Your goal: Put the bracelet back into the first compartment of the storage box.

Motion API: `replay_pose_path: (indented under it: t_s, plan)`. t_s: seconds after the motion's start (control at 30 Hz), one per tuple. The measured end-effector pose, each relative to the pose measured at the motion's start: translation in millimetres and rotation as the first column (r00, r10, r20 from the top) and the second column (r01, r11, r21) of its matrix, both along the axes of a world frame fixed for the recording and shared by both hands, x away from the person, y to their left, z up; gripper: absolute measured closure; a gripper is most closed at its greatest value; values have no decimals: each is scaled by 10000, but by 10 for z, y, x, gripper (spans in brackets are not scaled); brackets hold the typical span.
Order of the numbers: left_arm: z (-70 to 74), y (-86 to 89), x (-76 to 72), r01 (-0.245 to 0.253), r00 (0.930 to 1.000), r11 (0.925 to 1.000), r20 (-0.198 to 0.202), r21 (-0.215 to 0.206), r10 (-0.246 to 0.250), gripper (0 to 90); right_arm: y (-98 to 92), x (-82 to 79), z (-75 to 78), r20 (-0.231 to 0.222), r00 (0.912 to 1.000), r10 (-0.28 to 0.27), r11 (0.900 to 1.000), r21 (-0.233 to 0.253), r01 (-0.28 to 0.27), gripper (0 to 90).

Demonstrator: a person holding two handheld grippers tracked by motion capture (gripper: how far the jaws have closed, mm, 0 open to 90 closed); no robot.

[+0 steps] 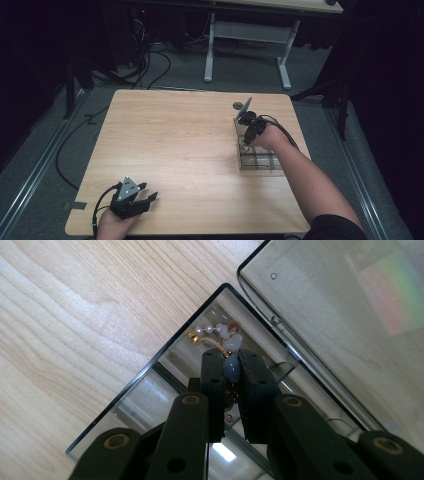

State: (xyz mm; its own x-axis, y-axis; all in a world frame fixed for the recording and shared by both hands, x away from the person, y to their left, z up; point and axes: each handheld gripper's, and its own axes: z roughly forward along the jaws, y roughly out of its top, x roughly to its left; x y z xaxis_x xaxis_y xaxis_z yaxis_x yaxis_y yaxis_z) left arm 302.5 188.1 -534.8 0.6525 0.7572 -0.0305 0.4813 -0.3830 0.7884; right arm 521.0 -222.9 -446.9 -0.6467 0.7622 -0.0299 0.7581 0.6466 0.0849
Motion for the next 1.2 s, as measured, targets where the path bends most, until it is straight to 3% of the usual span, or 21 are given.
replay_pose_path:
  t_s: [0.1,0.13,0.33,0.6,0.9,1.17,1.2]
  plan:
    - [-3,-1,0,-10,10000,10000,34,-41,10,448,-17,11,-57,45,9998,184,9998,-27,-184,822]
    - [-2,0,0,6,10000,10000,18,-43,-5,448,-22,4,-92,0,10000,-37,10000,20,37,819]
    - [-2,-3,0,0,10000,10000,6,-12,0,448,-43,-8,-109,-39,9999,-146,9998,119,147,749]
    - [-1,-5,0,9,10000,10000,2,27,-9,448,-48,-33,-10,180,9998,-52,9996,295,47,728]
    - [-1,-4,0,4,10000,10000,-6,20,-4,448,-51,-85,135,310,9989,-362,9988,356,350,715]
    - [0,-2,0,2,10000,10000,-3,48,-2,448,-68,-114,159,404,9989,-247,9990,391,231,714]
    - [0,-2,0,4,10000,10000,-4,47,-4,448,-60,-128,162,325,9984,-470,9982,381,457,714]
